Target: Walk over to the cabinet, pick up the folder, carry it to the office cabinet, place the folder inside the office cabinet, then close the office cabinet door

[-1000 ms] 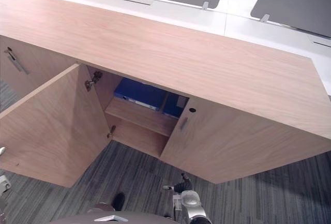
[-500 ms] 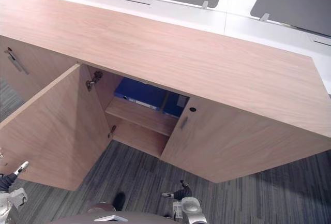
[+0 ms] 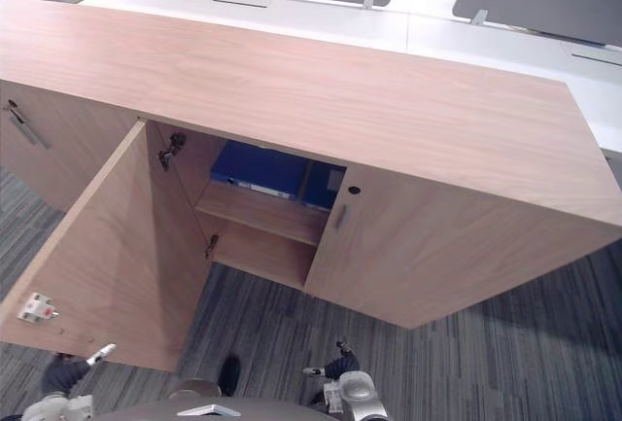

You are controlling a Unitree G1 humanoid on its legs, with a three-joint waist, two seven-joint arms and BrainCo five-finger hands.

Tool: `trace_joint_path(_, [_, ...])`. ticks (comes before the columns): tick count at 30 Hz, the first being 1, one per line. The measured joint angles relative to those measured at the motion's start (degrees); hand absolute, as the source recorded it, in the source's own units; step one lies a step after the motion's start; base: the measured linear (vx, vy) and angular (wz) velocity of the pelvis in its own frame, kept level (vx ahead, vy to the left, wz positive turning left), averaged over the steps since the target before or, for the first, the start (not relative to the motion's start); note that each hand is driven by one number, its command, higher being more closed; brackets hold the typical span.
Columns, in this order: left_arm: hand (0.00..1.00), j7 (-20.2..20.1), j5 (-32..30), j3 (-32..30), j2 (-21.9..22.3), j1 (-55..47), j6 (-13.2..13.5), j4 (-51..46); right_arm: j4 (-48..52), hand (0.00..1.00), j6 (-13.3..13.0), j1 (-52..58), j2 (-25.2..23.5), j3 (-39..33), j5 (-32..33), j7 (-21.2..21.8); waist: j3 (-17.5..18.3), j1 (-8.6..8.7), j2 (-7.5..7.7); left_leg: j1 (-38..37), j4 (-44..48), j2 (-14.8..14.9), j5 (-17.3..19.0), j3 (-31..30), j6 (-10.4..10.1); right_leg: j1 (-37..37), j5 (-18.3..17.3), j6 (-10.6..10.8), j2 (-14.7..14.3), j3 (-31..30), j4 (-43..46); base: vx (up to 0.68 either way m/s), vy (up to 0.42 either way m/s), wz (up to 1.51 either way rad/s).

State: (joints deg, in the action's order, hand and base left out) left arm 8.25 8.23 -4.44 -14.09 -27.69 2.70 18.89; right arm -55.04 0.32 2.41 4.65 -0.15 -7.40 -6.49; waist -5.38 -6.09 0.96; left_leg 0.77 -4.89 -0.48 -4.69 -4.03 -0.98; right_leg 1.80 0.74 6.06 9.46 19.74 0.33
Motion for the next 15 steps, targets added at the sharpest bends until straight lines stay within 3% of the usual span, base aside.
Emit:
trace_joint_path(4, [0.0,-3.4,-6.3,10.2,0.7,1.4,0.4,-0.6,0.1,0.0,0.0,0.5,0.5,0.2,-1.4,0.0,0.3,2.26,-0.1,-1.0,0.0,0.0,0.0,3.6,0.0,-1.4,0.0,0.0,-0.4,-5.5,0.1,-0.09,0.041,-0.42])
trace_joint_path(9, [0.0,-6.3,-10.3,18.6,3.1,6.5,1.4,-0.3,0.3,0.0,-0.1,0.3,0.3,0.5,-1.5,-0.3,1.0,5.23,0.0,-1.7,0.0,0.3,0.1,7.7,0.1,-2.0,0.0,0.0,-1.1,-10.2,-2.9,-0.05,0.049,-0.57])
trace_joint_path(15, [0.0,-5.8,-13.0,20.3,3.9,15.9,2.5,2.9,1.1,0.0,-0.3,0.3,0.3,0.5,-1.4,-1.0,2.0,8.47,0.17,-2.9,0.0,0.4,0.3,11.9,0.4,-2.3,0.2,-0.2,-1.6,-14.2,-5.3,-0.01,0.037,-0.48])
